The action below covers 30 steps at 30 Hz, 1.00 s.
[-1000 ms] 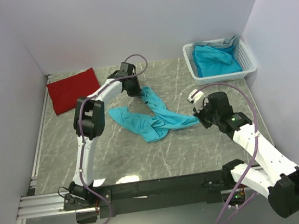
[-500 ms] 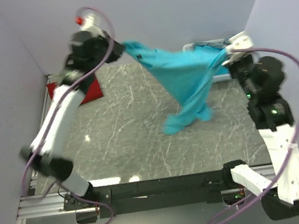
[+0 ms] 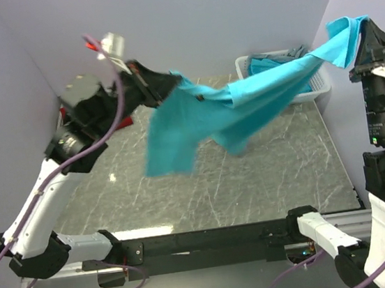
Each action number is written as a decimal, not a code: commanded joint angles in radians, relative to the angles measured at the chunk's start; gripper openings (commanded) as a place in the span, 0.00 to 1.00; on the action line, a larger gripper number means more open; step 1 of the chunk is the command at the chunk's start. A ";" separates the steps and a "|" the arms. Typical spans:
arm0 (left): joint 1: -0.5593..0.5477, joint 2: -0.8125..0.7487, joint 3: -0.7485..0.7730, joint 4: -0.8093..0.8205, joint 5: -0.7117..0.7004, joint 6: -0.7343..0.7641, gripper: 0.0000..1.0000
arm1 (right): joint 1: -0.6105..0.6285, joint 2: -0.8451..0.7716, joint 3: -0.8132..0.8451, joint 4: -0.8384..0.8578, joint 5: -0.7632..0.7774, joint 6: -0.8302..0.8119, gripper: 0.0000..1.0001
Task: Fold and stack the t-shirts
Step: Flatten the tshirt out
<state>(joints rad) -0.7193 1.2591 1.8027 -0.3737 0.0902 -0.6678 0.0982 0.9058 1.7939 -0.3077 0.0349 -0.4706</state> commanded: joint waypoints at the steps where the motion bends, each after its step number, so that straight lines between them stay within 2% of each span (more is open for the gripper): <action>1: -0.043 -0.026 -0.048 -0.014 0.023 -0.033 0.00 | -0.006 0.076 0.015 0.041 0.023 0.035 0.00; 10: -0.137 0.002 -0.068 0.033 0.155 -0.065 0.00 | -0.006 0.123 0.004 0.084 0.033 0.087 0.00; 13: -0.146 -0.071 -0.150 0.090 0.136 -0.081 0.00 | -0.005 0.197 0.062 0.055 -0.027 0.133 0.00; 15: -0.147 -0.136 -0.306 0.146 0.091 -0.110 0.00 | -0.002 0.270 0.099 0.032 -0.090 0.192 0.00; 16: -0.147 -0.206 -0.430 0.162 0.045 -0.131 0.00 | 0.011 0.295 0.105 0.027 -0.114 0.211 0.00; 18: -0.146 -0.275 -0.552 0.185 -0.024 -0.202 0.00 | 0.052 0.365 0.099 0.033 -0.138 0.227 0.00; 19: -0.146 -0.343 -0.671 0.197 -0.056 -0.235 0.00 | 0.107 0.389 0.088 0.041 -0.138 0.222 0.00; 21: -0.146 -0.409 -0.781 0.197 -0.162 -0.350 0.00 | 0.179 0.444 0.026 0.097 -0.118 0.204 0.00; 22: -0.146 -0.467 -0.889 0.206 -0.197 -0.392 0.00 | 0.208 0.468 0.015 0.111 -0.119 0.202 0.00; 25: -0.143 -0.544 -1.021 0.200 -0.335 -0.531 0.01 | 0.305 0.634 0.068 0.122 -0.118 0.249 0.00; 28: -0.131 -0.581 -1.052 0.087 -0.524 -0.671 0.01 | 0.376 0.859 0.217 0.119 -0.037 0.308 0.00; 30: -0.117 -0.596 -1.063 -0.035 -0.698 -0.752 0.19 | 0.414 1.042 0.374 0.093 0.026 0.343 0.04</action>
<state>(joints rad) -0.8539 0.7059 0.7395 -0.3134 -0.2932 -1.2194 0.4660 1.7767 1.9949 -0.2329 -0.0319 -0.2035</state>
